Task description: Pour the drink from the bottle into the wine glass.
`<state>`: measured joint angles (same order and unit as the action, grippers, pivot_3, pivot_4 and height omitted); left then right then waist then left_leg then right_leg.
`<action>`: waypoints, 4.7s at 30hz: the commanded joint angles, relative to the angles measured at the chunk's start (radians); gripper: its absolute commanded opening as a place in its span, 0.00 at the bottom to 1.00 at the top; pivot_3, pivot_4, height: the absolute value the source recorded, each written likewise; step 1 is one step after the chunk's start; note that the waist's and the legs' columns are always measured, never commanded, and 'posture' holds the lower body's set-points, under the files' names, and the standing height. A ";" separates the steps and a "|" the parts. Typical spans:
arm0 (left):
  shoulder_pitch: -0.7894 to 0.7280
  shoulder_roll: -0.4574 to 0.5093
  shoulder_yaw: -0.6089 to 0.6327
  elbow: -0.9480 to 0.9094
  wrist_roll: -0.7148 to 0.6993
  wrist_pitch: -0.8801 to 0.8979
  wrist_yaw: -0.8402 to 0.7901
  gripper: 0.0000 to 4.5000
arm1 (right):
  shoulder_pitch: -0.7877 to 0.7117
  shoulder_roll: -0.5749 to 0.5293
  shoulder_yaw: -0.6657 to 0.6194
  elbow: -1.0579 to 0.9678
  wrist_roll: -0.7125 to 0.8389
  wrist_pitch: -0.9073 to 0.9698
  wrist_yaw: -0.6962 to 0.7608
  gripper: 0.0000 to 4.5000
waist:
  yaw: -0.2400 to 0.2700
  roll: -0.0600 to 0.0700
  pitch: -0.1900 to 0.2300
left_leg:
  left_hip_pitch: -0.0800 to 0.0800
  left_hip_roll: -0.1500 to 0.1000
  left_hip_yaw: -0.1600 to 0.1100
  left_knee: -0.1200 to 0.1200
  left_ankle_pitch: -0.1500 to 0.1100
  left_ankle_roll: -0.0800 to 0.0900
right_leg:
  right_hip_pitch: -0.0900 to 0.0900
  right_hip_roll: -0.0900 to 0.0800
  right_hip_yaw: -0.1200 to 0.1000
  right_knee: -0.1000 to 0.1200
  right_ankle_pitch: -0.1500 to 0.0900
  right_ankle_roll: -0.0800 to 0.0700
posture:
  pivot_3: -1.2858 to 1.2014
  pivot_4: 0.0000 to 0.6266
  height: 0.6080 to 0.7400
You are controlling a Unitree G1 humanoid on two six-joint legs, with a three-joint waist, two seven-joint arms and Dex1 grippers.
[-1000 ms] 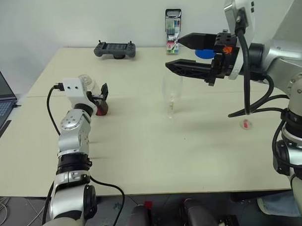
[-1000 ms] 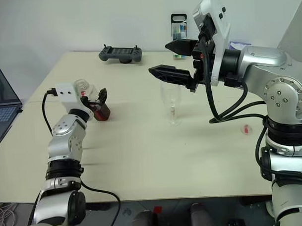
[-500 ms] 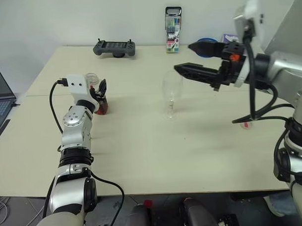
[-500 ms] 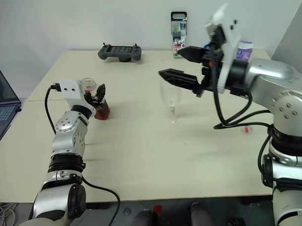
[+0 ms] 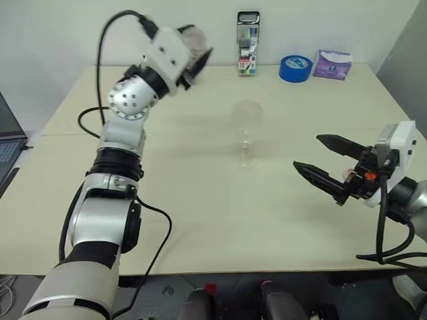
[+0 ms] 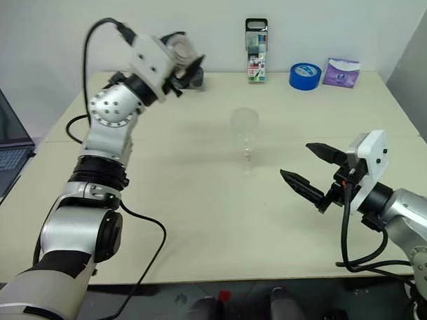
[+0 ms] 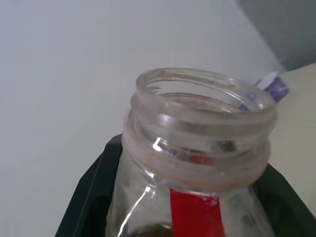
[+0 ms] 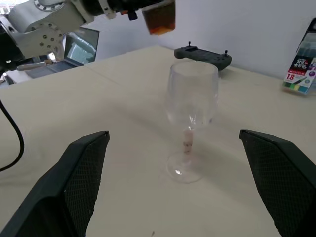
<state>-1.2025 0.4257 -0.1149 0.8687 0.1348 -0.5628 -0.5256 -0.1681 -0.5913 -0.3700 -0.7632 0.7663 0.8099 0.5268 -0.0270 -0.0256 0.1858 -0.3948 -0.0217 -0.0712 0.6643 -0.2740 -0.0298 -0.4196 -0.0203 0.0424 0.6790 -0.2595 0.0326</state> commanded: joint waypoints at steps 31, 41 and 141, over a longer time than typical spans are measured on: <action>-0.196 -0.023 -0.208 0.288 0.384 -0.257 0.318 0.48 | -0.034 0.019 0.089 -0.029 -0.026 -0.096 -0.166 1.00 | -0.002 0.000 0.000 | -0.004 -0.002 -0.003 0.002 0.000 0.001 | -0.001 -0.002 -0.004 0.001 -0.001 0.003 | 0.52 0.24 1.00; -0.212 0.000 -0.262 0.306 0.455 -0.262 0.364 0.48 | -0.028 0.016 0.086 -0.039 -0.017 -0.098 -0.185 1.00 | -0.002 0.000 0.000 | -0.004 -0.002 -0.004 0.002 0.000 0.001 | -0.001 -0.002 -0.004 0.001 -0.001 0.003 | 0.52 0.24 1.00; -0.252 -0.054 -0.058 0.401 0.144 -0.101 0.021 0.48 | -0.201 0.035 0.188 0.039 0.019 -0.074 -0.241 1.00 | -0.003 0.000 0.000 | -0.006 -0.002 -0.002 0.011 0.000 0.001 | -0.001 -0.002 -0.005 0.005 -0.001 0.002 | 0.52 0.24 1.00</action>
<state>-1.4468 0.3724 -0.2357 1.2945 0.3663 -0.7007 -0.4394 -0.3483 -0.5582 -0.1742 -0.7096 0.7697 0.7399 0.2876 -0.0304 -0.0256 0.1857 -0.4008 -0.0236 -0.0729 0.6759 -0.2738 -0.0286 -0.4204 -0.0225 0.0378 0.6845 -0.2603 0.0350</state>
